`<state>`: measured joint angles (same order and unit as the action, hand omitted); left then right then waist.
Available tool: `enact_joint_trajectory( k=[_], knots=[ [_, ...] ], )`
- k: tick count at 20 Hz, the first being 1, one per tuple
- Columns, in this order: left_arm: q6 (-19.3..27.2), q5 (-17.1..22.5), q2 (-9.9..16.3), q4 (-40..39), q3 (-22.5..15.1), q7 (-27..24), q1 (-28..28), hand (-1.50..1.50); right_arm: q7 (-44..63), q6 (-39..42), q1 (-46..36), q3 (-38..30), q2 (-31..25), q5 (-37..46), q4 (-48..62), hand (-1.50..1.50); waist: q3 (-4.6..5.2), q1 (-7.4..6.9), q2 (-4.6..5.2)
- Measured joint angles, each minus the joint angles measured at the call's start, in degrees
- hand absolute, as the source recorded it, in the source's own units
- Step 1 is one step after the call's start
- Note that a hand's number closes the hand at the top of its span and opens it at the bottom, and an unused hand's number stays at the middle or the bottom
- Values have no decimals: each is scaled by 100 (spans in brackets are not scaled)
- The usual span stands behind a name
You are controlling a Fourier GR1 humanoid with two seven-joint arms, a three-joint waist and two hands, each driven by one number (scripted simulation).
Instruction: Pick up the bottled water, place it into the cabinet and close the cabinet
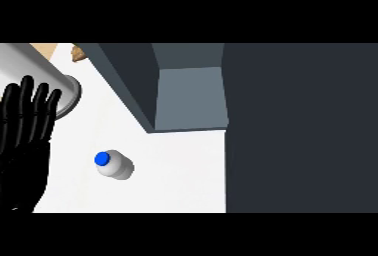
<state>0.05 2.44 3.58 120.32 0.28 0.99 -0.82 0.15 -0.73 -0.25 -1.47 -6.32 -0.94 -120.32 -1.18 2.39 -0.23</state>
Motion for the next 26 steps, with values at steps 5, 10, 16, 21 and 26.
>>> enact_joint_trajectory(
  k=[5,10,16,21,26],
  knots=[
    [-249,85,229,-157,101,26,-270,-150,53,141,630,-36,47,-175,-565,-150,84,-136,11],
    [-478,657,220,-209,166,399,20,-150,453,776,1078,423,-67,-856,-951,-150,107,-186,4],
    [-475,932,242,329,175,1010,398,-150,662,1184,2030,887,-106,-1146,-1746,-150,116,-200,-2],
    [-400,717,287,834,72,1444,792,-150,552,1291,2435,1200,-59,-1081,-1817,-150,116,-205,0],
    [-529,668,414,601,311,1390,1019,-150,231,1464,3027,1371,-80,-1025,-1897,-150,119,-170,0]
  ],
)
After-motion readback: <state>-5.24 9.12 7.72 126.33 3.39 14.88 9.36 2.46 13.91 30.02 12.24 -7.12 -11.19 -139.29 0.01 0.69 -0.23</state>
